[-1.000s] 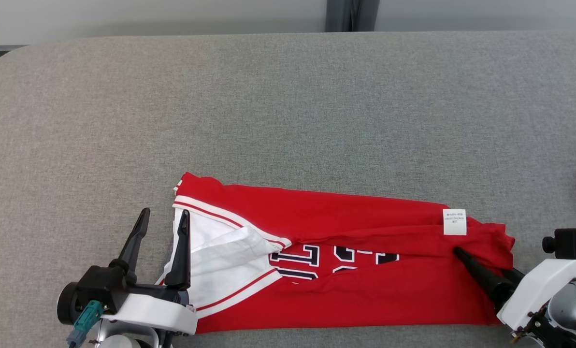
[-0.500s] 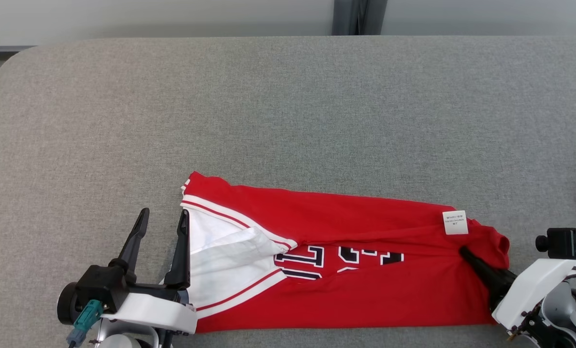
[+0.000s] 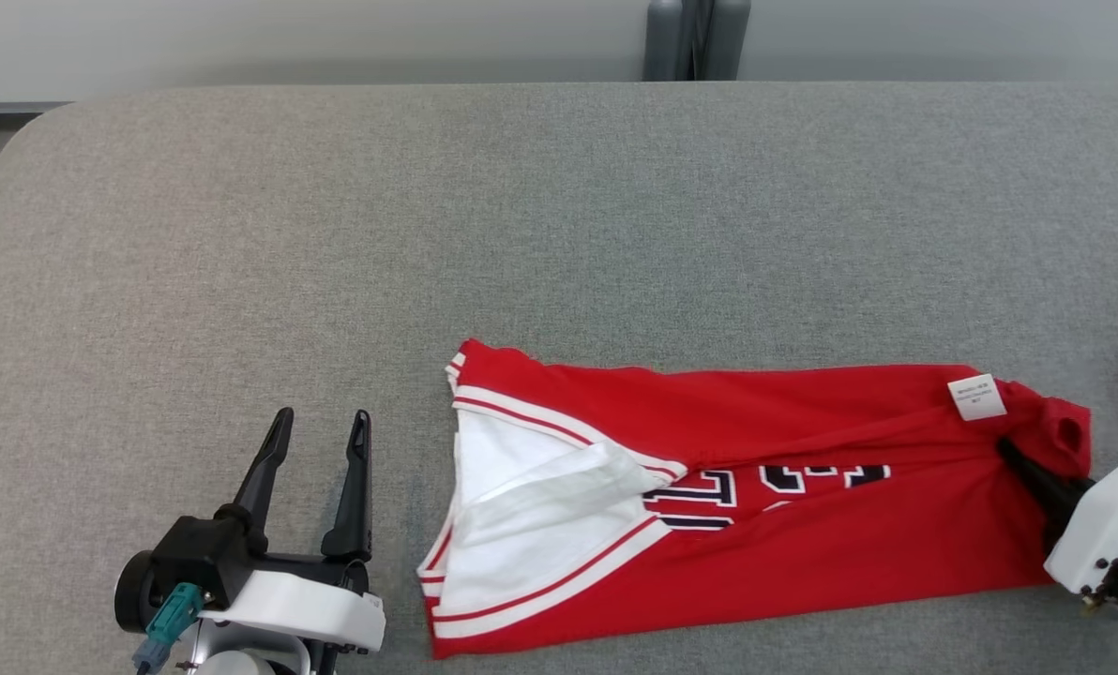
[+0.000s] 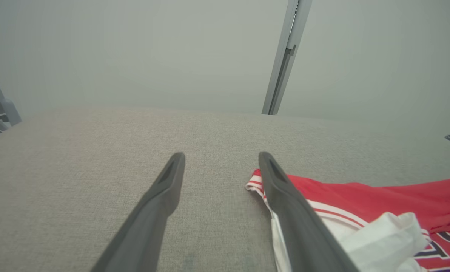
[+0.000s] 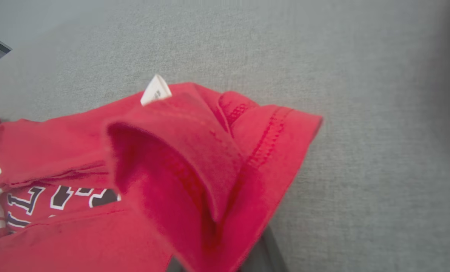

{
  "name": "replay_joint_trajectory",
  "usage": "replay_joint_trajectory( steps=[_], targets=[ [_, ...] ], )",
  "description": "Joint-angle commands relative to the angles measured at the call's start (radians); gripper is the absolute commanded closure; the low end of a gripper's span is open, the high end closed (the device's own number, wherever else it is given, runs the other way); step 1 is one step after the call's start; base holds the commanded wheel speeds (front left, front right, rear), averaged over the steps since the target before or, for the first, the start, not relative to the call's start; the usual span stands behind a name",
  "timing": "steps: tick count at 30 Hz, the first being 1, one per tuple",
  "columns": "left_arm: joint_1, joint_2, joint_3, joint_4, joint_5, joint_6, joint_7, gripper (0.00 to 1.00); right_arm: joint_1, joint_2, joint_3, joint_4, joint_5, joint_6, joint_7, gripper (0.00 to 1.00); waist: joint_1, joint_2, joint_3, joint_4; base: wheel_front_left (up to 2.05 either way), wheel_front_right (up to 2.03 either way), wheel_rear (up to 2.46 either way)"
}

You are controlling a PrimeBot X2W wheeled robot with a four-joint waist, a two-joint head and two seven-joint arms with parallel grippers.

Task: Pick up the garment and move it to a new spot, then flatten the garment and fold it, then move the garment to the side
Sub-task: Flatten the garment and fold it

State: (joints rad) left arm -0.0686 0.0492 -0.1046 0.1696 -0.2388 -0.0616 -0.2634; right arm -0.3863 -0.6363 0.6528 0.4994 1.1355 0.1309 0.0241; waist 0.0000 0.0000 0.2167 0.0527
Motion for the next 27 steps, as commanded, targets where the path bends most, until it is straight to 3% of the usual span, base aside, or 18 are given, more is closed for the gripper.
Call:
replay_joint_trajectory(
  steps=[1,9,15,27],
  targets=[
    [-0.001,0.004,0.001,0.001,-0.005,-0.002,-0.001,0.0,-0.018,-0.023,-0.001,0.016,-0.007,0.0,0.005,1.0,0.0,0.0,-0.002,0.001,0.0,0.0,0.0],
    [0.001,0.004,-0.001,0.006,-0.013,0.0,-0.001,0.0,-0.103,-0.111,0.017,0.13,-0.093,0.0,0.027,1.0,0.0,0.0,-0.01,0.006,0.0,0.0,0.0],
    [0.003,0.004,-0.006,0.007,-0.025,0.005,-0.001,0.0,-0.159,-0.108,0.051,0.164,-0.155,0.0,0.065,1.0,0.0,0.0,-0.016,0.008,0.0,0.0,0.0],
    [0.021,0.004,0.007,0.023,-0.053,0.013,-0.001,0.0,-0.189,-0.11,0.126,0.026,-0.278,0.0,0.212,1.0,0.0,0.0,-0.073,-0.034,0.0,0.0,0.0]
  ],
)
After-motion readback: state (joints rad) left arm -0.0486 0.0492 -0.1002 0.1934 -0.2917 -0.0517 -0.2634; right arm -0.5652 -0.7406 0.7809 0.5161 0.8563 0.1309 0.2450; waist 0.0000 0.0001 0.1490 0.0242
